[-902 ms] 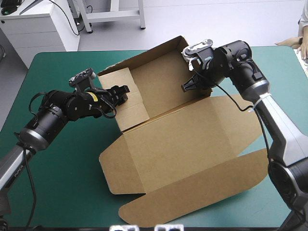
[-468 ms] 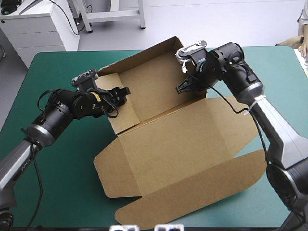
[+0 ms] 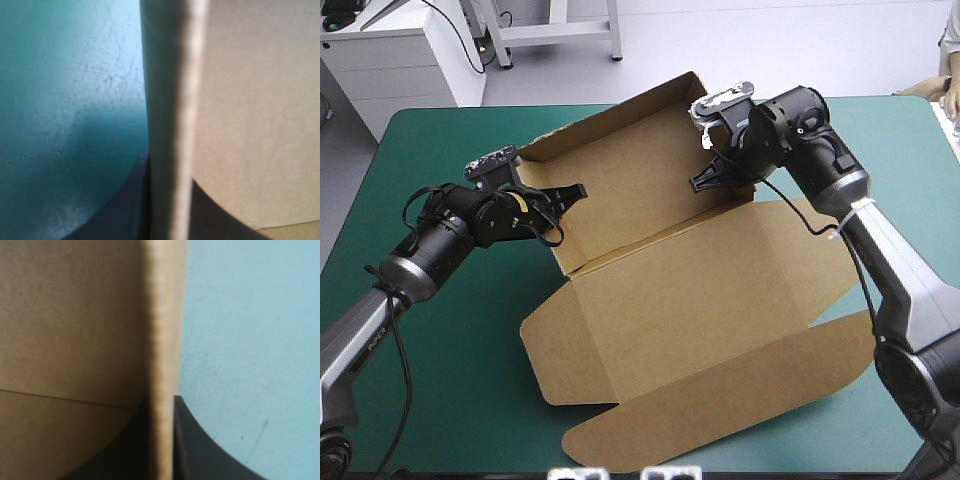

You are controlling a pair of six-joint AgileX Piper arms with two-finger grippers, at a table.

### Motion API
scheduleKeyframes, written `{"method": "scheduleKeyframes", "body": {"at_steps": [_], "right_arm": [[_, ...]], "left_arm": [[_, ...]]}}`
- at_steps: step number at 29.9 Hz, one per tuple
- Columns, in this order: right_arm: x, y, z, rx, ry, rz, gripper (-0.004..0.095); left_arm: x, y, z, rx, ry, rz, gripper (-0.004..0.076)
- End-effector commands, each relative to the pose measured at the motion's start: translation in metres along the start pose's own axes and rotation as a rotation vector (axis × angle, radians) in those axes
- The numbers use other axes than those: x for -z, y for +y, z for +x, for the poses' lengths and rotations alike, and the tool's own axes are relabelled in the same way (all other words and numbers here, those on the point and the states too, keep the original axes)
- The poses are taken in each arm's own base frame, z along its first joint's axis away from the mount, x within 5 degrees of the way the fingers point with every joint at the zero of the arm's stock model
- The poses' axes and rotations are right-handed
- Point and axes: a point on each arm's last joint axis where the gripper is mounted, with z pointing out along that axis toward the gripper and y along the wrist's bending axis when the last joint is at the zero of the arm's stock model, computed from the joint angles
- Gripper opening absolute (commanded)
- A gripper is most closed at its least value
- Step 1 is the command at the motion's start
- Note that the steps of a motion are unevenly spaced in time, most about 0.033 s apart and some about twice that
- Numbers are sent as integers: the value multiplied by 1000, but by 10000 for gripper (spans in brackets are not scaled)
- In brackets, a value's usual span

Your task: Fold the box

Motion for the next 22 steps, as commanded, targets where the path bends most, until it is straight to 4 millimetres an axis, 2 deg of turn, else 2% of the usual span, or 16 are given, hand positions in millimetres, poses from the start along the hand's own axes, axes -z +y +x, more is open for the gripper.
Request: {"method": "scheduleKeyframes", "body": {"at_steps": [1,7,13,16,22], "right_arm": [[35,3,-7,-14,-133,-38,-13],[35,1,-7,-13,-132,-28,-14],[31,-5,-3,-68,-89,41,-14],[22,-14,-1,-121,-41,82,-14],[-11,-36,5,-258,48,-28,-14]], "left_arm": [[21,-16,-13,32,-107,129,-8],[18,-11,-11,-34,-80,65,-8],[3,-13,-14,-132,28,-29,-8],[-3,-22,-26,-169,69,-57,-8],[-11,-41,-47,-246,121,-86,-8]]}}
